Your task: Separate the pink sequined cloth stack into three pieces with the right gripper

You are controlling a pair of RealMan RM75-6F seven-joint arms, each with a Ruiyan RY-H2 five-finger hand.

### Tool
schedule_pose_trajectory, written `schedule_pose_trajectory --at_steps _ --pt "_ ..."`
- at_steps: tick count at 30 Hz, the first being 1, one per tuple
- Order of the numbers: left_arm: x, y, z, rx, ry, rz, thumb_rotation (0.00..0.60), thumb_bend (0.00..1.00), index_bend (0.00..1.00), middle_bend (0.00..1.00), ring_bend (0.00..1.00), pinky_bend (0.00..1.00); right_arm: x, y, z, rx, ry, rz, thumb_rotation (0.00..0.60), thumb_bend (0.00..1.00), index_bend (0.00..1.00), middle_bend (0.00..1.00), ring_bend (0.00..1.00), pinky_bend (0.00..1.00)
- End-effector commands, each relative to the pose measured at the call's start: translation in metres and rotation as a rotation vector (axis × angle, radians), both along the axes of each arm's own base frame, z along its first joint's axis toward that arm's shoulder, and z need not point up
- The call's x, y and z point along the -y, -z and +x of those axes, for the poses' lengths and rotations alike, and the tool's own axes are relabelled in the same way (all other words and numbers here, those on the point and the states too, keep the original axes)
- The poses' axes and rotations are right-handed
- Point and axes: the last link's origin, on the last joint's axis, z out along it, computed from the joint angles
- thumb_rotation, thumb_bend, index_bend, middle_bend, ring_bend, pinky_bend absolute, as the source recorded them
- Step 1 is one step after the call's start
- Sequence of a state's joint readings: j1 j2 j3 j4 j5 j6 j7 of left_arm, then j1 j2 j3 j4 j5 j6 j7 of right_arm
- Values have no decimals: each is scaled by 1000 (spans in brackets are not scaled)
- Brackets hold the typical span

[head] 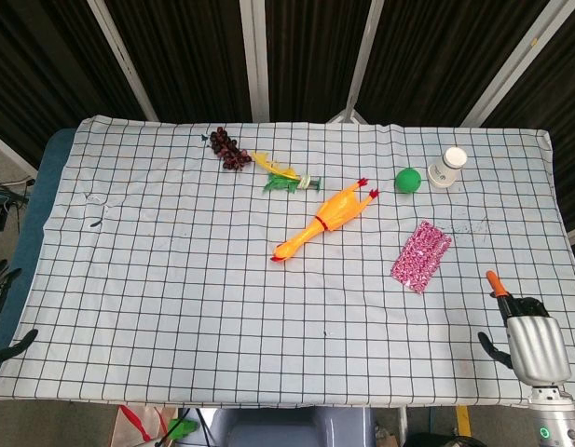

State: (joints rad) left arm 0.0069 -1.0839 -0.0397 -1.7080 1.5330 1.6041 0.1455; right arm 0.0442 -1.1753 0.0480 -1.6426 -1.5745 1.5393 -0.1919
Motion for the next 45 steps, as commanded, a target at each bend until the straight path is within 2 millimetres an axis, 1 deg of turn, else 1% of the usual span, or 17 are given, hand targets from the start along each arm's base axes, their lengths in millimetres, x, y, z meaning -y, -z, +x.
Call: schedule_pose_trajectory --at_steps 1,6,11,16,18,26,32,45 --pt "0 0 -1 5 -4 -1 600 270 141 26 34 105 2 5 3 -16 -14 3 600 290 15 464 532 467" --pt "-2 1 -2 6 -10 -9 600 270 141 27 36 105 11 14 6 -35 -22 21 600 394 57 598 662 577" --pt "-2 2 0 5 -3 -11 600 270 141 27 37 105 27 23 7 -89 -16 85 600 552 104 733 776 644" --pt "-1 2 0 4 -1 -9 600 270 141 26 37 105 40 35 9 -133 -11 133 600 697 117 818 830 654" --pt "-1 1 0 5 -4 -9 600 270 141 26 37 105 44 40 10 -146 -6 150 600 726 120 831 837 654" --pt "-2 -1 -1 8 -6 -4 600 271 141 27 37 105 55 61 11 -196 10 223 600 758 132 834 840 654" --pt "-2 -1 -2 7 -7 -4 600 271 141 26 37 105 61 75 12 -242 24 277 600 758 135 834 840 654" --pt "-3 0 -2 0 -12 -3 600 270 141 26 37 105 84 102 16 -309 57 360 600 759 139 834 840 654"
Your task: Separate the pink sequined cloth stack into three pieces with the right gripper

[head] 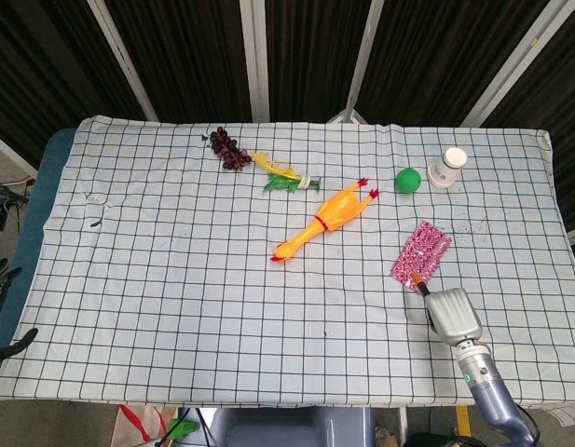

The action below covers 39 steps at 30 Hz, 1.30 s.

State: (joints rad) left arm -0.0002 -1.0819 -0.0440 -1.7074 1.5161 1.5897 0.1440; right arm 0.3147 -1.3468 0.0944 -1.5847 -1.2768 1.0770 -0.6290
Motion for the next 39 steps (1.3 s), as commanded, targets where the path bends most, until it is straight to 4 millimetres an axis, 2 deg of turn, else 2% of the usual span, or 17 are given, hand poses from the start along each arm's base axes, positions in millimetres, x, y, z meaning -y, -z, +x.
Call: schedule_pose_trajectory --at_steps 1,18,28,39 --pt "0 0 0 -1 -1 2 600 270 141 26 37 105 8 8 1 -17 14 18 600 759 139 834 840 654" --pt "-2 2 0 -16 -10 2 600 271 141 26 37 105 32 25 -10 -63 97 51 600 759 141 834 840 654" --pt "-2 3 0 -22 -12 0 600 271 141 26 37 105 32 26 -7 -68 87 60 600 759 155 834 840 654" --pt "-2 2 0 -18 -13 2 600 270 141 26 37 105 23 32 2 -74 55 100 600 759 161 834 840 654"
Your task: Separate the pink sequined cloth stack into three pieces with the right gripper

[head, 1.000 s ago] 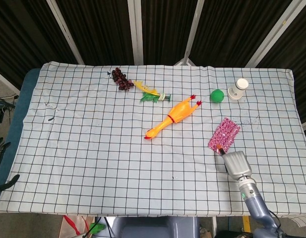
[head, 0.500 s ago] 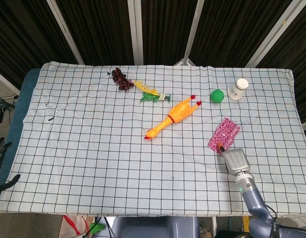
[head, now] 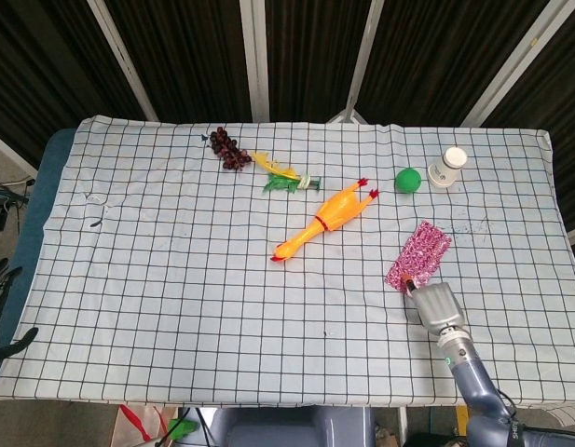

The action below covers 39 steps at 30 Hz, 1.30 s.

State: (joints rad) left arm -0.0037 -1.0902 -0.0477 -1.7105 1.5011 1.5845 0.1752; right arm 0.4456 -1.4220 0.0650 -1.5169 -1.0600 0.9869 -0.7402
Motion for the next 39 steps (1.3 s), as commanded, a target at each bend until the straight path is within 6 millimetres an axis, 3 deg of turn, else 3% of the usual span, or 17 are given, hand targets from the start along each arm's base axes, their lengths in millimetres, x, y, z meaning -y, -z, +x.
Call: schedule_pose_trajectory --at_steps 1,27,39 --pt "0 0 0 0 0 0 600 270 141 26 37 105 -3 1 4 -2 -14 11 600 759 161 834 840 654" --pt "0 -1 0 3 3 -1 600 270 141 26 37 105 -43 6 35 20 -105 77 600 771 160 834 840 654" --pt "1 -2 0 4 2 2 600 270 141 26 38 105 -33 2 34 13 -100 31 600 772 160 834 840 654"
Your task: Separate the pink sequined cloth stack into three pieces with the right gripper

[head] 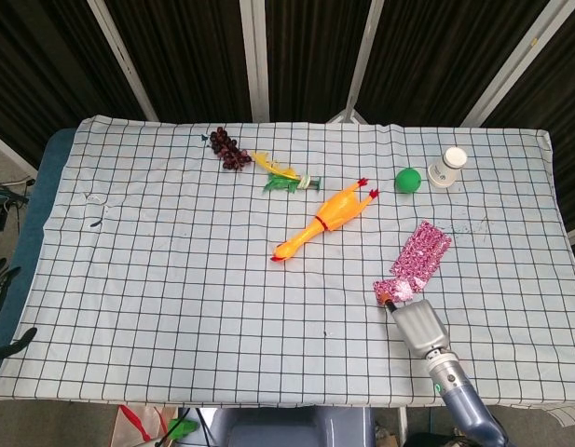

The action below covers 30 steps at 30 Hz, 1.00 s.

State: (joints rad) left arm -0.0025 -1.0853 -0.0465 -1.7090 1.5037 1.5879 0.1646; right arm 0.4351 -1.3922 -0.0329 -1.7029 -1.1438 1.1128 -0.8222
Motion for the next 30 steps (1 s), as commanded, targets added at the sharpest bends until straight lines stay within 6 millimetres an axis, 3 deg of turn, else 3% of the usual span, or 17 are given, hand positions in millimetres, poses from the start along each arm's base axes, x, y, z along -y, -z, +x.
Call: schedule_pose_trajectory --at_steps 1,13,24,30 --pt "0 0 0 0 0 1 600 270 141 25 38 105 6 0 -3 -6 14 -16 600 771 160 834 840 654" --pt "1 0 0 -6 -1 6 600 270 141 25 39 105 15 4 -24 -50 82 -2 600 772 166 833 840 654" --pt "1 0 0 -6 -3 8 600 271 142 25 38 105 0 11 -16 -59 39 48 600 772 175 834 840 654" --pt "1 0 0 -6 -2 5 600 270 143 26 39 105 -18 17 -3 -65 -14 89 600 772 176 834 840 654"
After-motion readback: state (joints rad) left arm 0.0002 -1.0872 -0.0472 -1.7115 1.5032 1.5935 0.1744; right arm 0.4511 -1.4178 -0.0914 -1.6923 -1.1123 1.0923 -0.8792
